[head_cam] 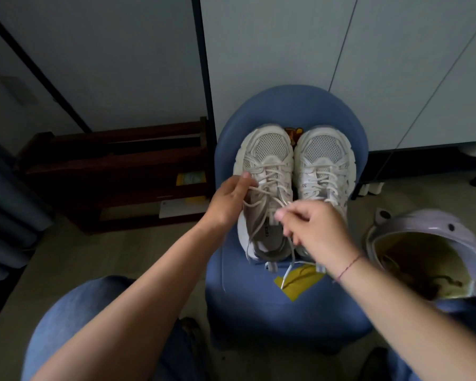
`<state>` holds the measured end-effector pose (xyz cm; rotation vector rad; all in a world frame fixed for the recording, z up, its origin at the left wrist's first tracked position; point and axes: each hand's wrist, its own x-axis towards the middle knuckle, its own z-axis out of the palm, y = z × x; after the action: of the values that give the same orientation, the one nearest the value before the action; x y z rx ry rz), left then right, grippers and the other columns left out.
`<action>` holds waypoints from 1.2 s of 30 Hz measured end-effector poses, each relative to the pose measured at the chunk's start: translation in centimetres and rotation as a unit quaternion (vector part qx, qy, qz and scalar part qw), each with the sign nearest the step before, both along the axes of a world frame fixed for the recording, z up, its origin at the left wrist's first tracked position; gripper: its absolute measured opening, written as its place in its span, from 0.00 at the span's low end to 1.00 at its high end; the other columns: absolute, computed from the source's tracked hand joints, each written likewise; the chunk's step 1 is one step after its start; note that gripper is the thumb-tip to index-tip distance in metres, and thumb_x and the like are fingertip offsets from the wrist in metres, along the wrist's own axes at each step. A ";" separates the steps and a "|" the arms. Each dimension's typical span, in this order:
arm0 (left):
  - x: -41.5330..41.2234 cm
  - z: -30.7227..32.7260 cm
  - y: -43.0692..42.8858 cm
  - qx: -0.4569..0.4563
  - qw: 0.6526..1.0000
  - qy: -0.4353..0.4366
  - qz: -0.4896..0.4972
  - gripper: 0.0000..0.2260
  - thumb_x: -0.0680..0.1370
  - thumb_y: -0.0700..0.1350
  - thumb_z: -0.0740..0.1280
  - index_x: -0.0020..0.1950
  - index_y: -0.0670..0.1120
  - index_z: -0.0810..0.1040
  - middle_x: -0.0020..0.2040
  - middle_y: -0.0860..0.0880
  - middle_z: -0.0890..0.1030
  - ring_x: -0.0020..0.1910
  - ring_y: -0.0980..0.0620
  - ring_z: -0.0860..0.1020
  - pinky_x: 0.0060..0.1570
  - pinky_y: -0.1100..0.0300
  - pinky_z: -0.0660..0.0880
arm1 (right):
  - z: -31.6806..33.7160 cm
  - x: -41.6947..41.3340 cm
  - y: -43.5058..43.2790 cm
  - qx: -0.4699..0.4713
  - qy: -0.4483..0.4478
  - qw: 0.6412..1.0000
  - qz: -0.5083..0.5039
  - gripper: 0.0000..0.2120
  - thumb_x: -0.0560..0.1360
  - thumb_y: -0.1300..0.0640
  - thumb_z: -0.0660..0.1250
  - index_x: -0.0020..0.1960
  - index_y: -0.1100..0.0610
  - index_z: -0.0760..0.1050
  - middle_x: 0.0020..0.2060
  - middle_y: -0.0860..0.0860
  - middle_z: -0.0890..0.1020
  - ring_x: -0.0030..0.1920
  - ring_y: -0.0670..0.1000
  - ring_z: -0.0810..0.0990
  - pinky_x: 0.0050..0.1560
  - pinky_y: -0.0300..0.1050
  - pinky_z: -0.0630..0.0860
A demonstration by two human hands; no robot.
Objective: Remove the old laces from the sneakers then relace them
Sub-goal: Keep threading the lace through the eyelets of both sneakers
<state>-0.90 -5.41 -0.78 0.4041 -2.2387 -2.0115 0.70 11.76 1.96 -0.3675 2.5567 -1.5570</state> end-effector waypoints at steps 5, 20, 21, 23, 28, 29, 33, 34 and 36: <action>-2.6 -1.5 -0.4 -0.014 0.994 -0.091 0.064 0.29 0.68 0.67 0.71 0.55 0.44 0.76 0.57 0.43 0.79 0.52 0.48 0.78 0.51 0.56 0.74 | -3.1 3.5 -2.9 -0.195 -0.254 0.946 -0.050 0.07 0.79 0.62 0.62 0.43 0.60 0.75 0.26 0.53 0.77 0.20 0.44 0.69 0.20 0.34 0.63; -6.0 -2.6 -0.8 0.164 0.971 -0.175 0.003 0.63 0.44 0.69 0.82 0.73 0.44 0.69 0.61 0.45 0.81 0.54 0.44 0.83 0.55 0.46 0.80 | -3.2 4.4 -2.3 -0.178 -0.248 0.951 -0.056 0.08 0.76 0.64 0.66 0.38 0.59 0.75 0.24 0.49 0.74 0.20 0.41 0.67 0.20 0.31 0.61; -6.0 -2.6 -0.8 0.169 0.970 -0.175 -0.002 0.62 0.44 0.69 0.82 0.73 0.44 0.69 0.61 0.45 0.81 0.55 0.44 0.83 0.55 0.46 0.80 | -3.2 5.1 -1.5 -0.134 -0.252 0.958 -0.022 0.07 0.76 0.65 0.66 0.39 0.59 0.75 0.25 0.51 0.75 0.20 0.41 0.68 0.21 0.31 0.62; -5.8 -2.5 -0.9 0.174 0.969 -0.176 -0.008 0.61 0.45 0.70 0.81 0.73 0.45 0.69 0.62 0.46 0.81 0.56 0.44 0.82 0.57 0.46 0.79 | -3.5 6.5 -0.2 -0.047 -0.272 0.960 0.049 0.06 0.76 0.66 0.66 0.40 0.60 0.76 0.28 0.53 0.78 0.22 0.41 0.72 0.23 0.32 0.66; -5.7 -2.4 -0.8 0.177 0.969 -0.171 -0.005 0.61 0.44 0.71 0.80 0.72 0.46 0.69 0.62 0.46 0.81 0.56 0.44 0.82 0.56 0.46 0.79 | -3.8 6.1 0.1 -0.032 -0.225 0.974 0.015 0.02 0.76 0.61 0.67 0.46 0.56 0.79 0.33 0.54 0.82 0.29 0.47 0.77 0.28 0.37 0.71; -5.8 -2.5 -0.7 0.175 0.969 -0.172 -0.004 0.62 0.44 0.71 0.80 0.73 0.46 0.69 0.62 0.46 0.81 0.56 0.44 0.81 0.56 0.45 0.79 | -3.6 5.5 -0.3 -0.063 -0.216 0.974 -0.002 0.03 0.76 0.61 0.67 0.49 0.56 0.78 0.30 0.52 0.81 0.26 0.46 0.74 0.26 0.36 0.69; -6.0 -2.7 -0.7 0.171 0.970 -0.170 0.004 0.63 0.44 0.71 0.80 0.73 0.45 0.68 0.63 0.44 0.80 0.56 0.43 0.81 0.56 0.45 0.79 | -3.1 3.9 -2.4 -0.165 -0.196 0.966 -0.041 0.03 0.78 0.60 0.65 0.46 0.58 0.77 0.25 0.50 0.75 0.21 0.45 0.67 0.21 0.36 0.63; -6.1 -2.8 -0.7 0.171 0.971 -0.169 0.005 0.64 0.43 0.71 0.80 0.74 0.45 0.67 0.63 0.44 0.80 0.56 0.43 0.81 0.56 0.45 0.79 | -3.1 3.5 -2.9 -0.173 -0.195 0.964 -0.054 0.05 0.77 0.60 0.66 0.43 0.59 0.77 0.25 0.51 0.74 0.20 0.45 0.66 0.21 0.36 0.62; -6.1 -2.7 -0.7 0.171 0.971 -0.167 0.006 0.65 0.42 0.71 0.80 0.74 0.45 0.67 0.63 0.44 0.80 0.57 0.43 0.81 0.57 0.44 0.79 | -3.3 3.0 -3.5 -0.167 -0.190 0.964 -0.083 0.09 0.77 0.60 0.66 0.39 0.59 0.76 0.23 0.51 0.73 0.18 0.44 0.65 0.21 0.36 0.62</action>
<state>-6.95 -6.07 -3.52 0.8437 -2.0332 -2.4891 3.73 8.22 -1.34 0.1145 2.0811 -1.9060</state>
